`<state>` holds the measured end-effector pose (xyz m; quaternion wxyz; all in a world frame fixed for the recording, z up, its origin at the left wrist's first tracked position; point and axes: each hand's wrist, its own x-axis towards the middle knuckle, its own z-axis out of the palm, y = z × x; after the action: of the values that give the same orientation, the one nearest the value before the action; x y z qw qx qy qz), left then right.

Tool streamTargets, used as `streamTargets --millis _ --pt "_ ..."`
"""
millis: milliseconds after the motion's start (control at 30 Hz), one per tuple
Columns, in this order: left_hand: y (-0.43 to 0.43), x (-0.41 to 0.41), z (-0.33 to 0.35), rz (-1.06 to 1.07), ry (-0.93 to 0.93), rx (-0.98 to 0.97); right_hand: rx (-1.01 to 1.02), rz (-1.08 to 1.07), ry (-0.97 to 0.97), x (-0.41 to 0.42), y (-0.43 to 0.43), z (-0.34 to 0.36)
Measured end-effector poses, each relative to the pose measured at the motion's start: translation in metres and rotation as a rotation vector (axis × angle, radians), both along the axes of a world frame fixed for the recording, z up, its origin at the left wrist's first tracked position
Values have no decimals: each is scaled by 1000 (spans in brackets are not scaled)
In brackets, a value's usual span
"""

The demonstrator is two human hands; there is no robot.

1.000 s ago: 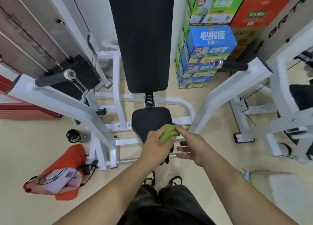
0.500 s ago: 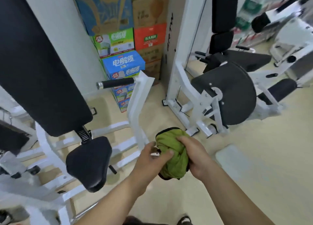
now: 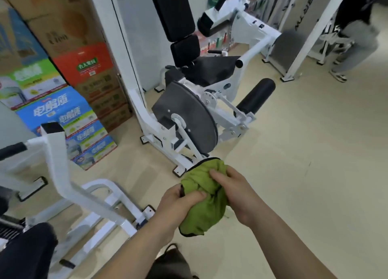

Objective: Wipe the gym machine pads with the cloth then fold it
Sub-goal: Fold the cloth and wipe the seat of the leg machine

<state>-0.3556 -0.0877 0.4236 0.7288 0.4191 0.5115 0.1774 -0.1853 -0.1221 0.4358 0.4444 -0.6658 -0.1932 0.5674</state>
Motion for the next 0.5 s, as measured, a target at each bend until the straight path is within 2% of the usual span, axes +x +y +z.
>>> streamTargets --millis 167,300,500 --pt "28 77 1 -19 -32 -10 0 -49 -13 66 12 -9" --pt "58 131 -12 -77 -47 -45 25 -184 -38 118 20 -24" --pt "46 232 -38 -410 179 132 -11 -496 9 194 -41 -39"
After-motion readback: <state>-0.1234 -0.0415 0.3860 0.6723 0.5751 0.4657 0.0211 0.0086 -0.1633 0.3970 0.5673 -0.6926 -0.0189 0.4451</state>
